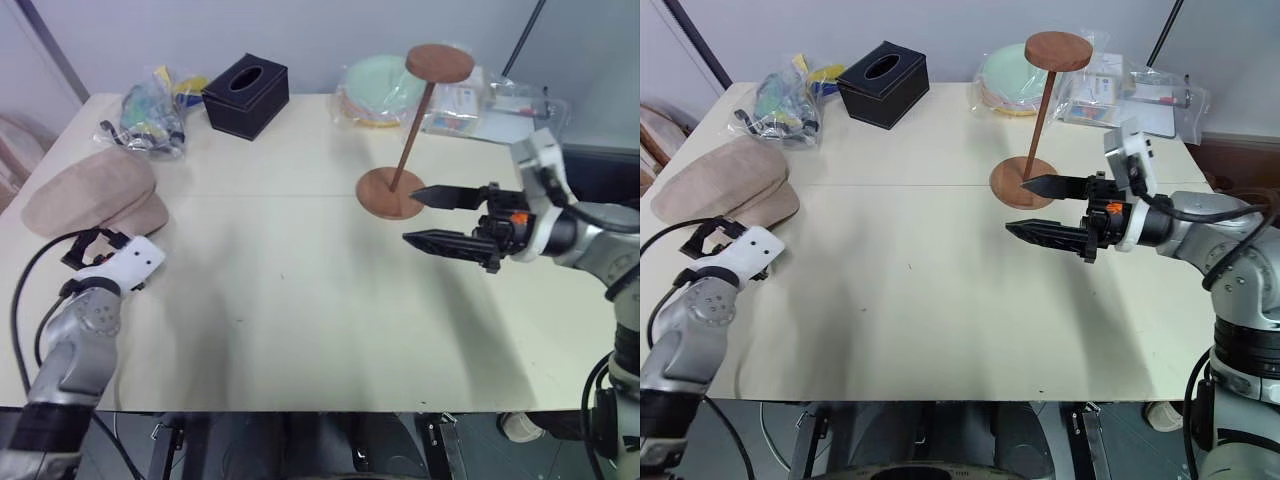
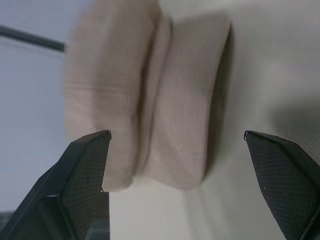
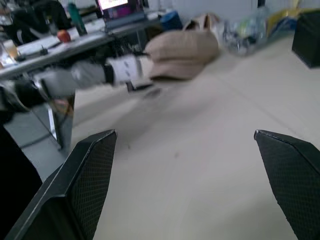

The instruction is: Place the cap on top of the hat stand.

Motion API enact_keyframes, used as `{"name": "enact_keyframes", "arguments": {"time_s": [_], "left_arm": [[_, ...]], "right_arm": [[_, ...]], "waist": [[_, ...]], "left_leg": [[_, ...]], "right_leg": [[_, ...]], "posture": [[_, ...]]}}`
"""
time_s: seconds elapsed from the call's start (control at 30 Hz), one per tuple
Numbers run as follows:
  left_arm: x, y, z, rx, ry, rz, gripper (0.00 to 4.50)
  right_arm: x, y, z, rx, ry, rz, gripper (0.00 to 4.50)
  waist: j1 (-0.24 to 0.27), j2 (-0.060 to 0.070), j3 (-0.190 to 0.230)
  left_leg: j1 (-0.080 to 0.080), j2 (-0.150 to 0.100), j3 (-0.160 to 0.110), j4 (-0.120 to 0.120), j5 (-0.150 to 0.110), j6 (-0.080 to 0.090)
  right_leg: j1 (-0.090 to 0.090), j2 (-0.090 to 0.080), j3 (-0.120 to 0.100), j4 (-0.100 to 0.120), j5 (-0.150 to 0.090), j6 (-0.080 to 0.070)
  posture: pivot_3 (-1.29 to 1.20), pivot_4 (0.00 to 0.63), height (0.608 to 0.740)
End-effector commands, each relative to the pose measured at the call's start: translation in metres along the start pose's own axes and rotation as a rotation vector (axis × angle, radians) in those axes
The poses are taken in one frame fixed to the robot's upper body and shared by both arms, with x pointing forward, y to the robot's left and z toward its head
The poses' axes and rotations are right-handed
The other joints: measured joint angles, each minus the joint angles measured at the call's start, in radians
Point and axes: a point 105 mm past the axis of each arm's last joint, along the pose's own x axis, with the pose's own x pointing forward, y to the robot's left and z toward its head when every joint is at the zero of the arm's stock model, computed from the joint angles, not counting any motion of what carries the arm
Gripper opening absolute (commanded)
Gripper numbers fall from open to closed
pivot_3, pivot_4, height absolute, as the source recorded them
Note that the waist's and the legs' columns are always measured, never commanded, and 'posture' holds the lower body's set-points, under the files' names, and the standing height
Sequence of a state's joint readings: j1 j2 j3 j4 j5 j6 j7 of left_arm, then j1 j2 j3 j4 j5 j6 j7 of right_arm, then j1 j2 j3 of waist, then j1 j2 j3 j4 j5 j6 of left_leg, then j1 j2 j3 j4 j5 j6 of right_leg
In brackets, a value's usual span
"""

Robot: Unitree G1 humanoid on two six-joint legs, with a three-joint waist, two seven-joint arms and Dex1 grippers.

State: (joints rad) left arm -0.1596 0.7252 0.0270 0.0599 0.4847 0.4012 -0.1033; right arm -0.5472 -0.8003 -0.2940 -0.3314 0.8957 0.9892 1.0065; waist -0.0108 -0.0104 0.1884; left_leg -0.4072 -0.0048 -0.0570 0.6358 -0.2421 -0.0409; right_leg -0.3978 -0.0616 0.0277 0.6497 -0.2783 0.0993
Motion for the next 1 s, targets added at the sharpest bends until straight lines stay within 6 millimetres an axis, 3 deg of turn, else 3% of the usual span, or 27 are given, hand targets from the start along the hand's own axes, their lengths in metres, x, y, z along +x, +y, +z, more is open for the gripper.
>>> {"name": "enact_keyframes", "arguments": {"time_s": [0.03, 0.27, 0.37, 0.6, 0.73, 0.83, 1.0], "left_arm": [[0.015, 0.006, 0.009, 0.032, -0.032, 0.060, 4.47], [0.039, -0.001, 0.005, 0.039, -0.033, 0.059, 4.47], [0.046, -0.001, 0.002, 0.021, -0.029, 0.060, 3.58], [0.049, 0.010, 0.000, 0.008, -0.061, 0.087, 0.02], [0.044, 0.028, 0.013, 0.020, -0.119, 0.136, 0.02], [0.036, 0.060, 0.048, 0.020, -0.242, 0.226, 0.02], [-0.015, 0.133, 0.182, -0.071, -0.737, 0.401, 0.02]], "right_arm": [[-0.001, 0.010, 0.021, -0.050, -0.050, 0.012, 4.49], [0.002, 0.014, 0.029, -0.057, -0.076, 0.004, 4.49], [0.002, 0.014, 0.030, -0.057, -0.085, 0.003, 4.50], [-0.001, 0.011, 0.037, -0.072, -0.104, -0.012, 4.50], [-0.006, 0.004, 0.041, -0.051, -0.130, -0.047, 4.50], [-0.013, -0.004, 0.043, -0.090, -0.120, -0.122, 4.50], [-0.046, -0.017, 0.060, -0.140, -0.149, -0.265, 4.50]], "waist": [[0.002, 0.000, 0.000], [0.001, 0.000, 0.000], [0.000, 0.000, -0.001], [0.001, 0.001, -0.001], [0.000, 0.000, -0.001], [0.006, -0.001, 0.000], [0.037, -0.004, 0.002]], "left_leg": [[0.000, 0.000, 0.000, 0.000, 0.000, 0.000], [-0.001, 0.000, 0.000, 0.001, 0.000, 0.000], [0.000, 0.000, 0.000, 0.001, 0.000, 0.000], [0.000, 0.000, 0.000, 0.002, 0.000, 0.000], [0.000, 0.000, 0.000, 0.002, 0.000, 0.000], [-0.002, 0.000, -0.001, 0.002, 0.000, 0.000], [-0.007, 0.000, -0.004, 0.008, 0.000, 0.000]], "right_leg": [[0.000, 0.000, 0.000, 0.000, 0.000, 0.000], [0.000, -0.001, -0.001, 0.000, 0.000, 0.000], [0.000, -0.001, -0.001, 0.001, 0.000, 0.000], [0.000, -0.001, -0.001, 0.002, 0.000, 0.000], [0.000, -0.001, -0.001, 0.002, 0.000, 0.000], [0.000, -0.001, -0.001, 0.002, 0.000, 0.000], [-0.001, -0.001, -0.004, 0.002, 0.000, 0.001]], "posture": [[0.00, 0.150, 0.740], [0.00, 0.150, 0.740], [0.00, 0.150, 0.740], [0.00, 0.150, 0.740], [0.00, 0.150, 0.740], [0.00, 0.150, 0.740], [0.00, 0.150, 0.740]]}}
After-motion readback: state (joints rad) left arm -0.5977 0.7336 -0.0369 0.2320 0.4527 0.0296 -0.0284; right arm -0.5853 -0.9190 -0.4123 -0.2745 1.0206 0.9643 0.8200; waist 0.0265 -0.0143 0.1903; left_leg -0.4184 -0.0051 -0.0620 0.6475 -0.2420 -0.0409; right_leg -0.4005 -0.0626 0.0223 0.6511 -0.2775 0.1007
